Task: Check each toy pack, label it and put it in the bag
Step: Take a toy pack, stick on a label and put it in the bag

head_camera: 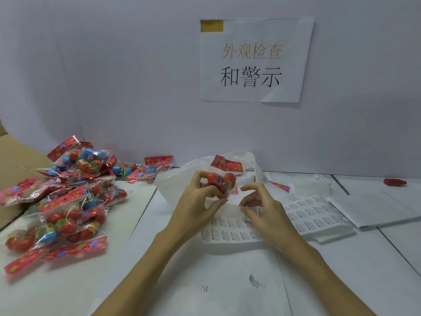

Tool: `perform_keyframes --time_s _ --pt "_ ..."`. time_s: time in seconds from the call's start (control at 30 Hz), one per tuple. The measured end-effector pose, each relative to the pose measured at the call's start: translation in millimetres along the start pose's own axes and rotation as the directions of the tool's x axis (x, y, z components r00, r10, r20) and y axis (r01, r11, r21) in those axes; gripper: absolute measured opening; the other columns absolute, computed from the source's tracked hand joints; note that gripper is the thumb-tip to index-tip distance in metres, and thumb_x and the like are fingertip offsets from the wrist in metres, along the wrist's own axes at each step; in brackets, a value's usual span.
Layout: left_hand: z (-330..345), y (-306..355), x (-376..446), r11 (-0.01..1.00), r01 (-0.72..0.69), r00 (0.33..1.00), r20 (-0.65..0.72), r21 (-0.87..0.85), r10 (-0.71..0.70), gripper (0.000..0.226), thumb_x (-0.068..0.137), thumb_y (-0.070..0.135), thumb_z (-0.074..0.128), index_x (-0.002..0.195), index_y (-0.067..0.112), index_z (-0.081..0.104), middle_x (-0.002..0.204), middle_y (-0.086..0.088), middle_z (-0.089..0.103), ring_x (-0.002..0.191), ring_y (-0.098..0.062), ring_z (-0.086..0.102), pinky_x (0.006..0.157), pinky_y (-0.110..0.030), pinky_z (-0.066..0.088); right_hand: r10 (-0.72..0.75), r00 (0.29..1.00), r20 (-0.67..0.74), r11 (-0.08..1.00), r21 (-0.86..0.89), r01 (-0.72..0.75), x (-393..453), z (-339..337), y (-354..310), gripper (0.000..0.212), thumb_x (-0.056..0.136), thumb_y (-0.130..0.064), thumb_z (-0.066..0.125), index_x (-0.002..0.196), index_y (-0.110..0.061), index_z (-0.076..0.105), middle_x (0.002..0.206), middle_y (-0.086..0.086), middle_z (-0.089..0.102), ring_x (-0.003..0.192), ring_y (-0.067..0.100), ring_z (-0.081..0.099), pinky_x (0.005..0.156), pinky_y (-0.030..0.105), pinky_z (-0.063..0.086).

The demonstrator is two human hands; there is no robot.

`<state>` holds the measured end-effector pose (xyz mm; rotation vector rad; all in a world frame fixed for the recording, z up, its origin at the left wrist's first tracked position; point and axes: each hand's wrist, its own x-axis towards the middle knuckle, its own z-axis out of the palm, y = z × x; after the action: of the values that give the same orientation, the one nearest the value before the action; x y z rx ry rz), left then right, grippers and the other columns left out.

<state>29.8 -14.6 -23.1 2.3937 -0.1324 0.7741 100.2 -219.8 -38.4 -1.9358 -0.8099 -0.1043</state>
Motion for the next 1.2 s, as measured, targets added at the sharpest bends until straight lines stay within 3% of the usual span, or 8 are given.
perform_keyframes --time_s 0.17,0.37,0.57,0.7,0.9,1.1,1.2 --pt "2 4 -2 0.997 -0.051 0.997 0.067 0.059 0.047 0.01 0.085 0.033 0.084 0.09 0.025 0.08 0.129 0.006 0.051 0.104 -0.014 0.057 0.097 -0.045 0.05 -0.021 0.999 -0.03 0.999 0.033 0.022 -2 3 -4 0.037 0.09 -0.004 0.077 0.107 -0.03 0.057 0.096 -0.018 0.07 0.097 0.004 0.071 0.082 0.01 0.05" --pt "-3 -5 1 0.997 -0.049 0.996 0.081 0.063 0.044 0.013 0.095 0.032 0.076 0.099 0.023 0.084 0.128 0.003 0.054 0.096 -0.015 0.063 0.092 -0.047 0.051 -0.015 0.999 0.049 0.993 -0.113 0.02 1 -13 -2 0.022 0.093 -0.003 0.073 0.093 -0.026 0.069 0.093 -0.021 0.072 0.101 -0.008 0.066 0.076 0.004 0.047" --pt "-4 -14 1 0.988 -0.093 0.988 0.135 0.127 0.076 0.02 0.1 0.038 0.066 0.101 0.027 0.082 0.132 0.006 0.051 0.091 0.001 0.046 0.093 -0.037 0.043 -0.023 0.999 0.025 0.991 -0.131 0.026 1 -10 -2 0.017 0.093 -0.01 0.076 0.102 -0.024 0.071 0.094 -0.009 0.074 0.098 -0.005 0.067 0.077 0.004 0.044" --pt "-6 -16 1 0.981 -0.123 0.981 0.166 0.149 0.098 0.023 0.101 0.039 0.062 0.102 0.026 0.081 0.134 0.005 0.05 0.093 0.004 0.038 0.096 -0.038 0.043 -0.035 0.999 0.035 0.99 -0.134 0.039 2 -10 -1 0.015 0.092 -0.009 0.076 0.098 -0.023 0.072 0.093 -0.012 0.075 0.098 -0.003 0.069 0.082 0.007 0.046" --pt "-9 -17 2 0.996 -0.048 0.976 0.218 0.073 0.032 0.02 0.102 0.033 0.064 0.096 0.025 0.082 0.131 0.007 0.05 0.093 0.005 0.05 0.096 -0.046 0.046 -0.057 0.998 0.036 0.995 -0.076 0.06 2 -10 2 0.02 0.091 -0.01 0.078 0.093 -0.03 0.075 0.087 -0.018 0.074 0.094 0.003 0.072 0.087 0.018 0.052" --pt "-11 -20 5 0.998 0.067 0.97 0.234 -0.003 -0.064 0.02 0.1 0.028 0.067 0.089 0.023 0.083 0.128 0.008 0.052 0.097 -0.014 0.06 0.095 -0.052 0.048 -0.1 0.993 0.056 0.991 -0.08 0.104 2 -7 6 0.026 0.092 0.0 0.073 0.089 -0.026 0.076 0.089 -0.018 0.074 0.093 0.004 0.072 0.088 0.023 0.055" --pt "-10 -22 5 0.996 0.084 0.968 0.235 -0.003 -0.081 0.019 0.1 0.03 0.068 0.09 0.024 0.083 0.126 0.009 0.051 0.096 -0.016 0.061 0.094 -0.05 0.05 -0.081 0.996 0.042 0.996 -0.033 0.082 2 -6 5 0.029 0.093 -0.005 0.075 0.097 -0.033 0.079 0.093 -0.02 0.076 0.094 0.002 0.072 0.087 0.012 0.051"
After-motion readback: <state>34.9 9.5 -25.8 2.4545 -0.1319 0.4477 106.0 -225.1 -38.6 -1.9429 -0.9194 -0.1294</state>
